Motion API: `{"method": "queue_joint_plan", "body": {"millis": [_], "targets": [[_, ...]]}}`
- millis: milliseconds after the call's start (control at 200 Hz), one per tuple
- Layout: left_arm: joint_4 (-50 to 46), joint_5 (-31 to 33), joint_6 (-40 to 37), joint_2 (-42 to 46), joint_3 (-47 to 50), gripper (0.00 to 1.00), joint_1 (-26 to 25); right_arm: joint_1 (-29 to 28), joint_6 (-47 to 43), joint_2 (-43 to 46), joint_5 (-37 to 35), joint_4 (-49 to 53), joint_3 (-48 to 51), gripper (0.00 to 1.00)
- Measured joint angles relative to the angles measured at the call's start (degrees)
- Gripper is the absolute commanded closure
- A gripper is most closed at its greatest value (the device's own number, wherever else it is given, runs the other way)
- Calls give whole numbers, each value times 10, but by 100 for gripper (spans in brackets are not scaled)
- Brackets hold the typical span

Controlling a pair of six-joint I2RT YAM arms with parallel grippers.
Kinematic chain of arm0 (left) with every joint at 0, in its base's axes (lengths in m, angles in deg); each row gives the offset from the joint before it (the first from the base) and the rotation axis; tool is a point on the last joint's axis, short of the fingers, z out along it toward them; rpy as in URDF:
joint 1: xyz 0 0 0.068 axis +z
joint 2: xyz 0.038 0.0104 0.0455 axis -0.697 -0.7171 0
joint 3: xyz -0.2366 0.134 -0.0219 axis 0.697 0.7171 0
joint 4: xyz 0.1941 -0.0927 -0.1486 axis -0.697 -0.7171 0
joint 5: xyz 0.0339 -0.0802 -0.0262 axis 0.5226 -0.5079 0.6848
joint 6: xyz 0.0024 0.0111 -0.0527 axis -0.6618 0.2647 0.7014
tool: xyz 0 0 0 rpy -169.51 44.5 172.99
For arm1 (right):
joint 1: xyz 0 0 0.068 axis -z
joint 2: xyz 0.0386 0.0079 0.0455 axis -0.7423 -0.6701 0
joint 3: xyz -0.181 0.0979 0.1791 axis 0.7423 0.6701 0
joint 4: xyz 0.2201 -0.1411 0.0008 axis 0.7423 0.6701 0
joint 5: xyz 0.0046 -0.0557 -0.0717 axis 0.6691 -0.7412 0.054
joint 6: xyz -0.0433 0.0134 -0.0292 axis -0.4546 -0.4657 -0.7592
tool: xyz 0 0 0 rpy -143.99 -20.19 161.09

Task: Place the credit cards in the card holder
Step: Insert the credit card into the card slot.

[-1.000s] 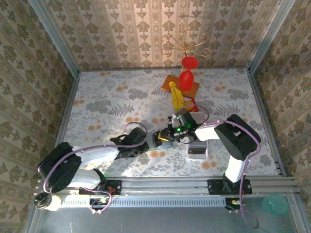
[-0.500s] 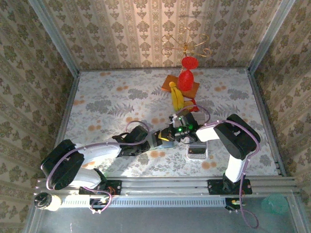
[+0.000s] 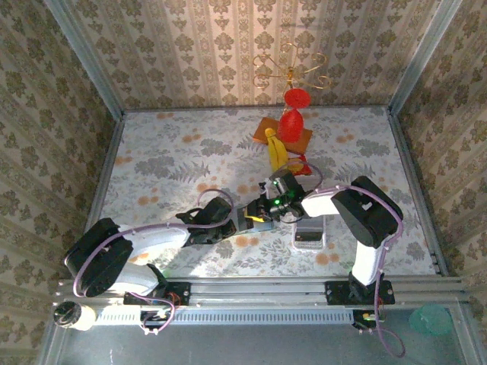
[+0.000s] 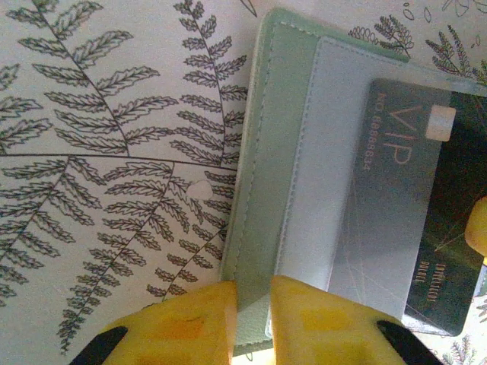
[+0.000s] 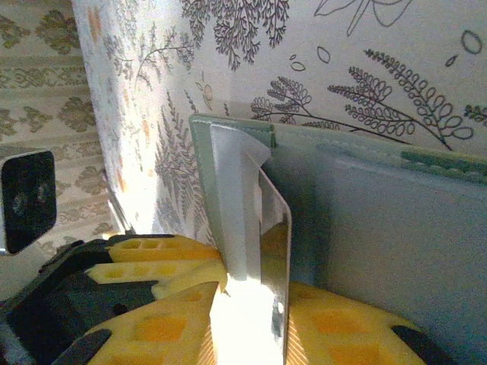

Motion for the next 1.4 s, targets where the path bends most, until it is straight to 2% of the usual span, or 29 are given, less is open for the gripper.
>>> {"method": "queue_joint_plan", "body": {"millis": [160,425,585,690,820,1025,1100,1190,1295,1400], "targets": [[12,-3,0,-3,1,80,0,0,-41,8,-13,63,-17,70],[20,-3,1,-5,4,83,3,-7,-78,11,-28,125,-37,83],[24,-7,5,-8,5,84,6,-17,-89,11,-37,147,-56,83],[33,-12,5,-14,5,85,9,-26,-98,11,-43,163,-75,81],[29,-11,4,-15,3,85,9,-31,-101,11,-47,171,-88,71],[20,-9,4,-15,-2,85,9,-32,-116,11,-67,213,-106,70],[21,-9,4,-14,-2,86,9,-33,-125,11,-78,226,-108,77],[21,-10,4,-14,0,86,11,-33,-131,11,-87,241,-108,77],[23,-10,4,-12,1,86,11,-33,-136,10,-94,255,-110,67],[24,-12,4,-11,2,86,12,-33,-146,4,-100,271,-119,62]]}}
